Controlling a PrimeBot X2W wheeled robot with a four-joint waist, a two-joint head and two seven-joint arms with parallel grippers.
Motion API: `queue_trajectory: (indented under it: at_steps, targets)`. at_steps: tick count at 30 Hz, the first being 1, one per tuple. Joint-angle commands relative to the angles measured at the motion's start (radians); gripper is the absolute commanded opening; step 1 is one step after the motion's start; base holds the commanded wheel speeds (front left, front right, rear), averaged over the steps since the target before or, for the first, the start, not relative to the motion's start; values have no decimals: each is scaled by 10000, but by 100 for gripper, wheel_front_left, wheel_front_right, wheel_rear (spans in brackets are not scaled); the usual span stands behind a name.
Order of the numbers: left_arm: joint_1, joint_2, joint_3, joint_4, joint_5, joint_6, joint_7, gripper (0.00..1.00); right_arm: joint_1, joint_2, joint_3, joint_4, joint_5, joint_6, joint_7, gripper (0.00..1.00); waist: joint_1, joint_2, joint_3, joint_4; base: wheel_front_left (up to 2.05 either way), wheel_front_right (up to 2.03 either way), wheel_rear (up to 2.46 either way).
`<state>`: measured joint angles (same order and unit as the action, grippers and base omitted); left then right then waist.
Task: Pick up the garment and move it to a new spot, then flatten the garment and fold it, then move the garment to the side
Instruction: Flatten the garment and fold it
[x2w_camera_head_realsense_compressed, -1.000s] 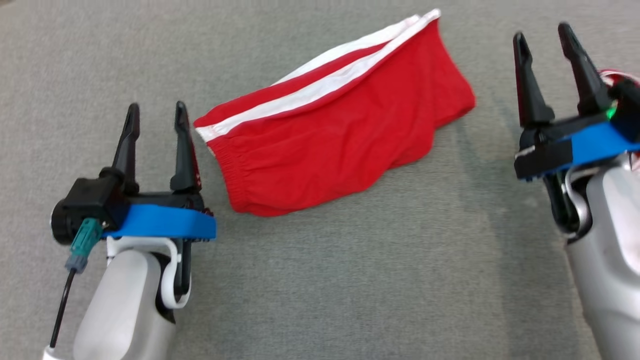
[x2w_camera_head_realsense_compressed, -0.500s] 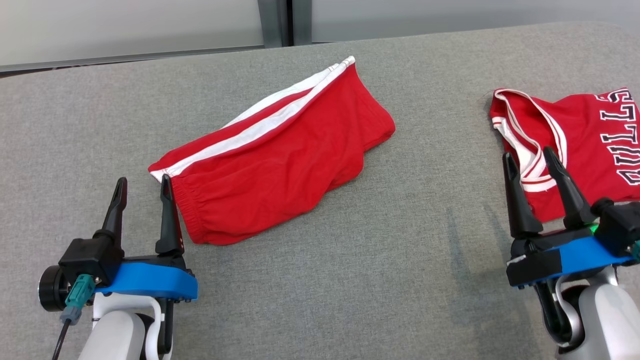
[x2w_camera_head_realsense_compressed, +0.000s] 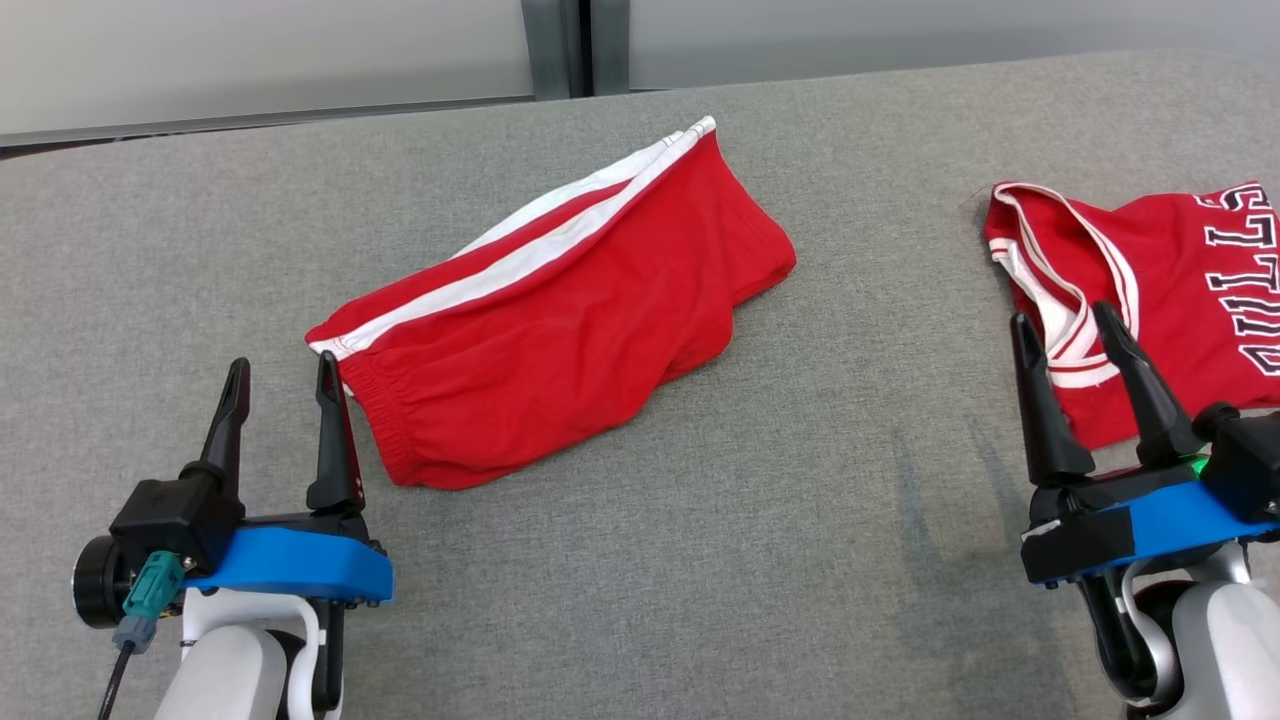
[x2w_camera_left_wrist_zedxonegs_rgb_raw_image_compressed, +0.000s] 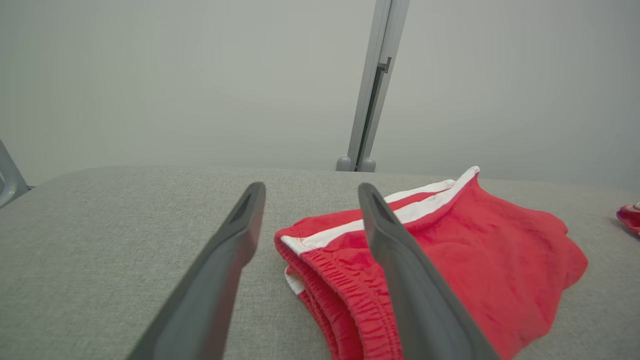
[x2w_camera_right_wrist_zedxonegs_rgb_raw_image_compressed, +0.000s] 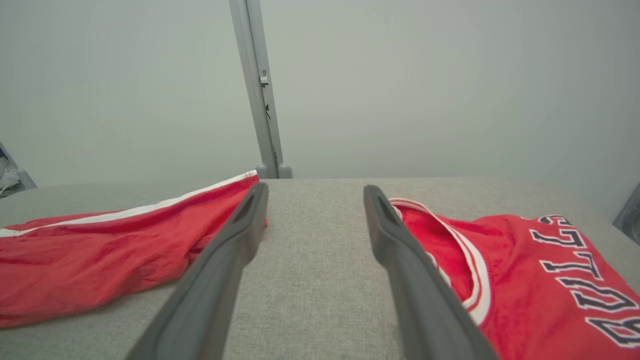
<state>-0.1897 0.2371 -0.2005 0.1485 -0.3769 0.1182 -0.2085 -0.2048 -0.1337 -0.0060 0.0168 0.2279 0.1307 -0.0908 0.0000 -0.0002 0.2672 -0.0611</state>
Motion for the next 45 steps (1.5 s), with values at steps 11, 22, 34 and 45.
queue_trajectory:
  at_steps: [11, 22, 34, 45]
  targets:
    - [-701, -42, -223, -354, 154, 19, -71, 100, -1215, -448, -78, 508, 148, 1, 469, 100, 0, 2, 937, 691, 0, 0, 0]
    - [-1933, -691, -629, -114, 281, -281, -428, 100, -3945, -1253, 1343, 3076, 520, 1, 1176, 100, 0, 2, 2402, 1967, 0, 0, 0]
    - [-2119, -1009, -544, 384, 460, -541, -572, 100, -5553, -1059, 2205, 6057, 1202, 2, 1963, 0, 0, 2, 2309, 2178, 0, 0, 0]
    - [-1384, -935, -292, 484, 620, -617, -570, 100, -3435, -595, 2168, 5115, 1710, 1, 291, 0, 0, 2, 1125, 1427, 0, 0, 0]
